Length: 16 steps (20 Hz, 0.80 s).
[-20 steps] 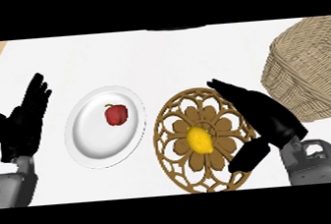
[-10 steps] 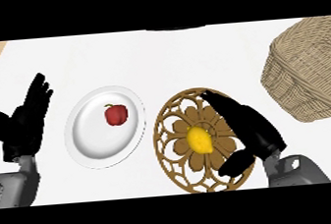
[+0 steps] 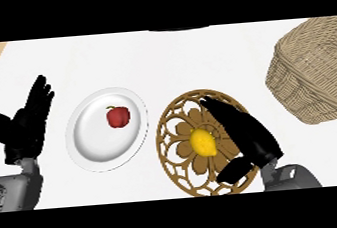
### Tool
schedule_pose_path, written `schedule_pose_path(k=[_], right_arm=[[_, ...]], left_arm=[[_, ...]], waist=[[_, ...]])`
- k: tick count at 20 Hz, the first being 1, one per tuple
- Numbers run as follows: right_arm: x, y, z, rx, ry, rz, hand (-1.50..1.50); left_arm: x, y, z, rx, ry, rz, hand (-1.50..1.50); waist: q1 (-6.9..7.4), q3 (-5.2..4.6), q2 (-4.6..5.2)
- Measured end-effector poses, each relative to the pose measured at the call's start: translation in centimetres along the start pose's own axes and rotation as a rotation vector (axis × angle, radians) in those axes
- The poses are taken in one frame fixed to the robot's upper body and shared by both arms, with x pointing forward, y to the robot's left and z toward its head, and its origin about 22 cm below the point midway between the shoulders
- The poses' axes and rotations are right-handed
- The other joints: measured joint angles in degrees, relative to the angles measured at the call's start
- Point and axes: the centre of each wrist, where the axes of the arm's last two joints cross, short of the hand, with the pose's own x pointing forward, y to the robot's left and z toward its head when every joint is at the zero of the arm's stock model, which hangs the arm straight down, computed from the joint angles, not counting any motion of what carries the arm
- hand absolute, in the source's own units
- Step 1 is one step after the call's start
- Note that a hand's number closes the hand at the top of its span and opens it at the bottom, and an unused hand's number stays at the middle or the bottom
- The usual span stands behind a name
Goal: Pick the lemon from the placemat and place it in the basket
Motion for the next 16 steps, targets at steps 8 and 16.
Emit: schedule_pose_path(k=[8,16], right_arm=[[-0.4,1.4,-0.9,0.001,0.01,-0.002,-1.5],[-0.7,2.4,-2.4,0.0,0.053,0.054,-1.5]], left_arm=[[0.1,0.1,-0.3,-0.001,0.001,0.001,0.0],[0.5,0.2,0.2,0.0,0.001,-0.002,0.0]], waist=[[0.02,-0.01,0.0],[0.08,0.0,0.0]])
